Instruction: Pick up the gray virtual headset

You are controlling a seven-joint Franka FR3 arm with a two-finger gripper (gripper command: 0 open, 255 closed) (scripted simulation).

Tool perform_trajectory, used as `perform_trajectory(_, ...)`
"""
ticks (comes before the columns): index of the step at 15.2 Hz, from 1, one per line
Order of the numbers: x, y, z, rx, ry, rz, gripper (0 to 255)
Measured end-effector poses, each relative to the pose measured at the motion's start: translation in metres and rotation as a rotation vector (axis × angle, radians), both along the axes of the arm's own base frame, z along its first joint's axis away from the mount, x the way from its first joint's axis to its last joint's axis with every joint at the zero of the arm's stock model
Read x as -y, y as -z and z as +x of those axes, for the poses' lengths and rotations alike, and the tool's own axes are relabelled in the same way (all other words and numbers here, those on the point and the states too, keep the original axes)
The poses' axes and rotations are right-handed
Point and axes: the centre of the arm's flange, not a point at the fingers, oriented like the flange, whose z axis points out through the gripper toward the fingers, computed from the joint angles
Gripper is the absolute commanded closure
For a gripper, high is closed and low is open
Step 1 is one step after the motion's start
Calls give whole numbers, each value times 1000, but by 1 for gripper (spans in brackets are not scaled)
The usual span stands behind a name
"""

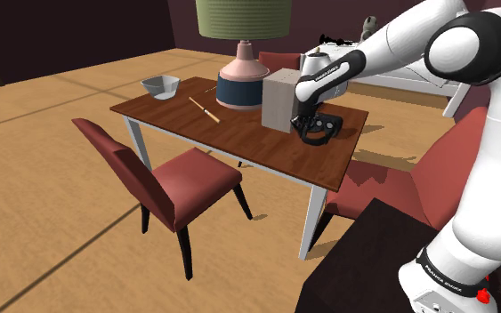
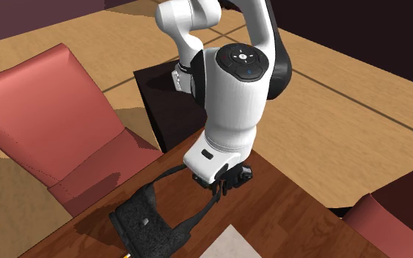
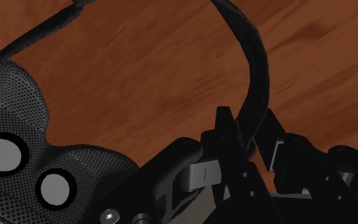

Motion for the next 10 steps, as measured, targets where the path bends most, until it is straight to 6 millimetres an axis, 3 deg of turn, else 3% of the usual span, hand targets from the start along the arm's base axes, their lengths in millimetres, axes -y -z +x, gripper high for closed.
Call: perform_trajectory(10, 1, -53, 1, 0, 0, 0, 255)
